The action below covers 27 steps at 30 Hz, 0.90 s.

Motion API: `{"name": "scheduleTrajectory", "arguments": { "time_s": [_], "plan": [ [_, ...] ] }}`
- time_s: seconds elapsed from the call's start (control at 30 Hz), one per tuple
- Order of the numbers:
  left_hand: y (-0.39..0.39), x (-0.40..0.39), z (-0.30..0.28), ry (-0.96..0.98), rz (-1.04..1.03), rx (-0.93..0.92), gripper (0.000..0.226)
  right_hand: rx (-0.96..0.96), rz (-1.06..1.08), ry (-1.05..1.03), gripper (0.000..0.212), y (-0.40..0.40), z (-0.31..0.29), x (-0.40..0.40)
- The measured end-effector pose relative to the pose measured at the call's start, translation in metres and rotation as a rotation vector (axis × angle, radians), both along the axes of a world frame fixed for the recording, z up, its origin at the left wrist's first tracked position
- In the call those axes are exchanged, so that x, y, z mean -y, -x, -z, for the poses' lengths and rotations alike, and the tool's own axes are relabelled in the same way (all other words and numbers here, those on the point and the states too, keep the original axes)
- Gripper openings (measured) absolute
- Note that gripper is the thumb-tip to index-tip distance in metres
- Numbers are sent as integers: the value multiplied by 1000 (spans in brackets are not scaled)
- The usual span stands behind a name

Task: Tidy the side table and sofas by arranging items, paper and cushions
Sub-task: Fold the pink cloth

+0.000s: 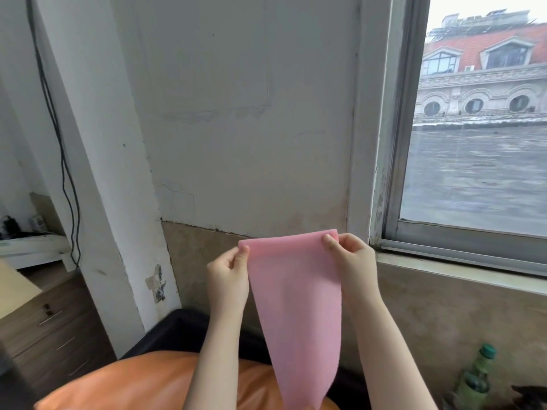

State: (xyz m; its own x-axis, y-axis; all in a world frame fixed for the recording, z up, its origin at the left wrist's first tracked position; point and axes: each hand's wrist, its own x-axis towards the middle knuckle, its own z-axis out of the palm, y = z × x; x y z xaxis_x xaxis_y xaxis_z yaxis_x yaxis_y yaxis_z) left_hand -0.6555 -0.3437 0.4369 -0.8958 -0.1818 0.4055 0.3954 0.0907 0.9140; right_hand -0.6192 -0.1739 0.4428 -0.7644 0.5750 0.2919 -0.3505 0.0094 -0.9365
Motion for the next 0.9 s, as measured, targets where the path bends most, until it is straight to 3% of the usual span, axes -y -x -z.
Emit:
{"name": "scheduleTrajectory", "arguments": {
  "time_s": [0.1,0.23,0.3,0.4,0.57,0.73,0.83,0.9],
  "plan": [
    [-1,-2,-1,62,70,5,16,5,13,-14,32,1,-1,1],
    [5,-2,2,43,-1,9,20,-17,3,3,46,2,-1,0],
    [7,-3,3,50,-34,15,29,-24,-2,12,39,1,-1,-1],
    [5,-6,0,74,-80,10,23,-36,-34,50,10,-2,-1,1],
    [2,-9,-3,156,-144,-68,23,-13,14,79,13,1,1,2],
    [1,-9,0,181,-67,-52,26,-38,-14,237,8,0,0,-1],
    [-3,-12,-4,148,22,-23,6,11,-47,278,10,0,2,-4],
    [0,-13,-1,86,-5,10,23,61,-120,272,15,-2,3,-6]
  ]
}}
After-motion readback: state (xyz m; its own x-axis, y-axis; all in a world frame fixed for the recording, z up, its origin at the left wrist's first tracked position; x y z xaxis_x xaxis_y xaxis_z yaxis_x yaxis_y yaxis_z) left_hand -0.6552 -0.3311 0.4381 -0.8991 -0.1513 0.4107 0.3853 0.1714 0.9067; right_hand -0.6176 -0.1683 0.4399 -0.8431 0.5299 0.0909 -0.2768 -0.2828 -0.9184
